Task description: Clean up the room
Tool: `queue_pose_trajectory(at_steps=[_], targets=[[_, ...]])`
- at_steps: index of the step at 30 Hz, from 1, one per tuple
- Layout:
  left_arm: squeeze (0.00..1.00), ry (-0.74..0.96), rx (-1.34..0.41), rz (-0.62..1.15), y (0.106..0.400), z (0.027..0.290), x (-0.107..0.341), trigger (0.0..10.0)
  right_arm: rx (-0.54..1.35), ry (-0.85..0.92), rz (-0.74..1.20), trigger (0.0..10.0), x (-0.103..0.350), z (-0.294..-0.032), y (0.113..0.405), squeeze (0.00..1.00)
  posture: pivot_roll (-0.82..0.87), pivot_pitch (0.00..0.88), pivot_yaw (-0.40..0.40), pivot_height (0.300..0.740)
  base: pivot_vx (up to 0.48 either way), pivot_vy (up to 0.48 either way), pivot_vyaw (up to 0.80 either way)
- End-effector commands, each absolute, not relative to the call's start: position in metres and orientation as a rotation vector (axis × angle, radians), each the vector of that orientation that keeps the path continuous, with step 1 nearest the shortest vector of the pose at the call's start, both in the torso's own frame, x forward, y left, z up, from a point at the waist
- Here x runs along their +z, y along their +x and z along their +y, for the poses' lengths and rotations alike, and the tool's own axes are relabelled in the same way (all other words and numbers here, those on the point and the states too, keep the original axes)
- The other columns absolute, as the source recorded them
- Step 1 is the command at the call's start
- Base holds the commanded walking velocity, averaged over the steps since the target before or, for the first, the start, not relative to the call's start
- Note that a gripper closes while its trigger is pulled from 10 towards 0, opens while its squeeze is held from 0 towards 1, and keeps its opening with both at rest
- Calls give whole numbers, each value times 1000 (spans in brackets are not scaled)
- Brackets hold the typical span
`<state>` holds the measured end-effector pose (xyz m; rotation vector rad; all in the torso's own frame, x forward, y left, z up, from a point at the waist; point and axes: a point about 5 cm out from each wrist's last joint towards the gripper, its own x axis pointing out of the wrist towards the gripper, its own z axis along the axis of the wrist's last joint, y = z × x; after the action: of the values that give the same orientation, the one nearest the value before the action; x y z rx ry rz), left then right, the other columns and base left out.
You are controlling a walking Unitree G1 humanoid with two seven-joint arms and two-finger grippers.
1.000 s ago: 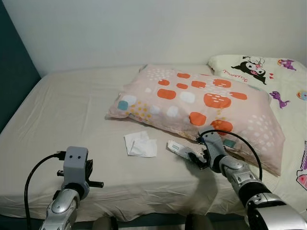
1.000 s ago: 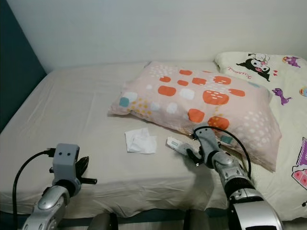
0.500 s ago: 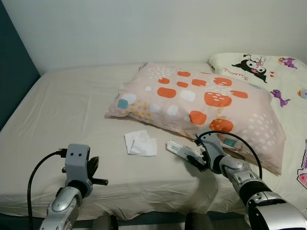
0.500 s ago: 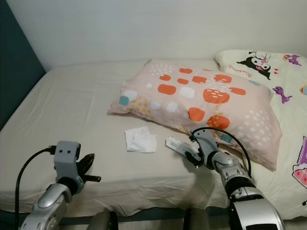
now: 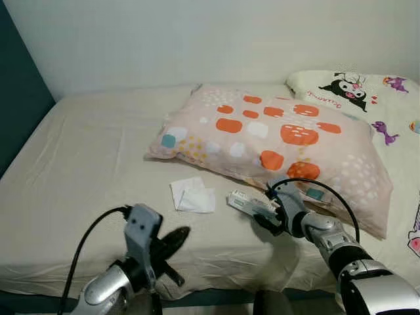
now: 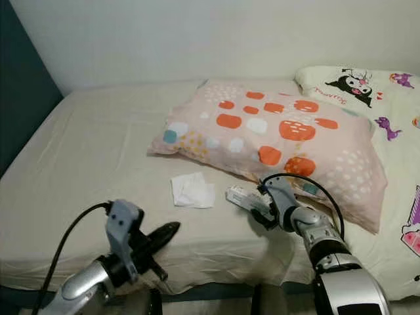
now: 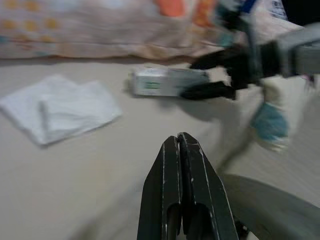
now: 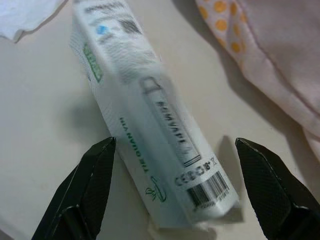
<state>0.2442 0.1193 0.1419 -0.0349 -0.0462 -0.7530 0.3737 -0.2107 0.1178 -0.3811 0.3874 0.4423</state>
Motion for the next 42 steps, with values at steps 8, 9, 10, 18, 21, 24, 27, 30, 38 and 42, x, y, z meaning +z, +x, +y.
queue_pose_trajectory(at_steps=[8,9,10,18,21,24,27,30,38,42], targets=[[0,-4,-784,-34,242,117,141,10000,452,-398,426,3882,109,-215,369,0,144,277,-26,577,0,0,0],[0,-4,-784,-34,242,117,141,10000,452,-398,426,3882,109,-215,369,0,144,277,-26,577,0,0,0],[0,-5,-785,-35,242,117,141,10000,453,-397,426,3882,109,-215,368,0,144,277,-26,577,0,0,0],[0,1,-779,-38,243,118,141,10000,454,-384,423,0,109,-217,367,0,137,264,-25,577,0,0,0],[0,3,-777,-40,244,118,141,10000,453,-381,422,0,108,-217,367,0,136,262,-27,577,0,0,0],[0,4,-779,-40,245,118,141,10000,455,-383,422,0,108,-217,367,0,135,260,-26,577,0,0,0],[0,4,-780,-39,245,118,141,10000,460,-383,421,0,108,-217,367,0,134,259,-25,577,0,0,0],[0,6,-783,-38,246,117,141,10000,462,-377,414,0,109,-217,367,0,126,248,-28,577,0,0,0],[0,4,-785,-38,249,114,140,10000,474,-364,404,0,109,-214,367,0,121,243,-30,577,0,0,0],[0,-11,-756,-52,253,115,142,10000,496,-312,335,0,118,-204,372,0,108,226,-44,577,0,0,0]])
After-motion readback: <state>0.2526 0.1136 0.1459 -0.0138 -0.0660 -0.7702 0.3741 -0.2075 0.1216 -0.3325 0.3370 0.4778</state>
